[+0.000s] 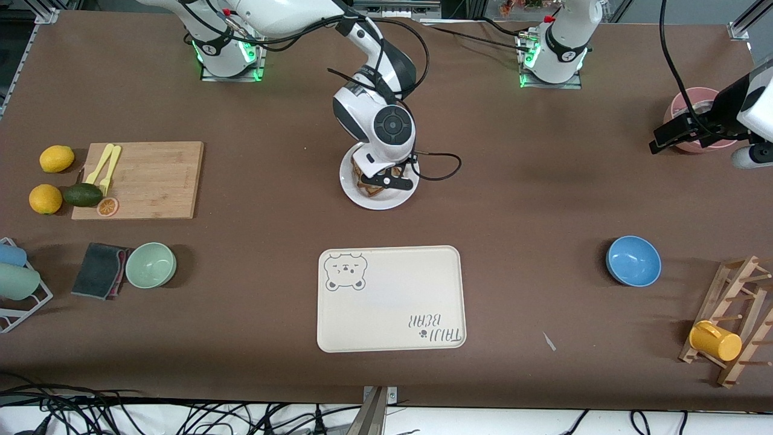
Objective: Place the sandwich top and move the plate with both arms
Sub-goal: 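Open the right gripper and lift it off the sandwich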
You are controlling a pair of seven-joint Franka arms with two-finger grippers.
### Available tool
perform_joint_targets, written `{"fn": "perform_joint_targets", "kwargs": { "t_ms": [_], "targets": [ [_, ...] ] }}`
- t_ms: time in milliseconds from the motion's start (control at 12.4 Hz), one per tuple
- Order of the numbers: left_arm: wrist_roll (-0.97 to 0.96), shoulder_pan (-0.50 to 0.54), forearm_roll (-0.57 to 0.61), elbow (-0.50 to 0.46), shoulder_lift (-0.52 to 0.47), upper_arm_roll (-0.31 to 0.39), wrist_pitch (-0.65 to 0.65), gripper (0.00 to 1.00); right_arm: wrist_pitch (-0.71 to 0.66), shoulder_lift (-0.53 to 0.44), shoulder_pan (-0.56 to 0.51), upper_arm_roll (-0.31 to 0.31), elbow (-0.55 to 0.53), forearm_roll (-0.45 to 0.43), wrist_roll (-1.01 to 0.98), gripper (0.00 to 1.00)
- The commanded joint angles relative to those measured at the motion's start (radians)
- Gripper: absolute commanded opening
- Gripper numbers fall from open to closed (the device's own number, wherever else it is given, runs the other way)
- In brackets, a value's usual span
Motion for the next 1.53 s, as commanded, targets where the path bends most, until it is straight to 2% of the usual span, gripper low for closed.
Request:
{"fn": "perform_joint_targets", "kwargs": {
  "t_ms": [0,80,161,241,402,723,884,1125,1286,1446],
  "targets": [
    [-0.025,-0.003,0.013,0.029,0.029,-0.008,-0.022,1.0,-0.025,0.016,0.004,0.006,0.036,-0.014,-0.005,0.19],
    [-0.025,-0.006,0.013,0.029,0.031,-0.012,-0.022,1.0,-0.025,0.016,0.0,0.005,0.036,-0.012,0.0,0.52],
    [-0.021,-0.008,0.014,0.029,0.032,-0.014,-0.022,1.0,-0.025,0.012,-0.003,0.005,0.036,-0.012,0.001,0.73],
    [-0.018,-0.008,0.016,0.029,0.032,-0.016,-0.022,1.0,-0.039,0.001,-0.012,0.0,0.036,-0.015,-0.003,0.86],
    [-0.019,-0.008,0.016,0.016,0.031,-0.016,-0.022,1.0,-0.059,-0.051,-0.05,-0.012,0.027,-0.017,0.006,0.99],
    [-0.016,-0.008,0.013,-0.004,0.035,-0.019,-0.017,1.0,-0.108,-0.16,-0.056,-0.165,0.014,-0.015,-0.072,0.99],
    [-0.018,-0.003,-0.028,-0.004,0.049,-0.019,0.001,1.0,-0.184,-0.203,-0.058,-0.292,0.009,-0.012,-0.191,0.99],
    [-0.024,-0.008,-0.068,-0.065,0.042,-0.02,0.041,1.0,-0.279,-0.256,-0.056,-0.467,0.009,-0.007,-0.36,0.99],
    [-0.03,-0.009,-0.087,-0.106,0.032,-0.04,0.084,1.0,-0.299,-0.284,-0.056,-0.516,0.009,-0.006,-0.368,0.99],
    [-0.045,-0.009,-0.09,-0.155,0.023,-0.064,0.122,1.0,-0.299,-0.322,-0.062,-0.538,0.007,0.006,-0.367,1.0]
  ]
}}
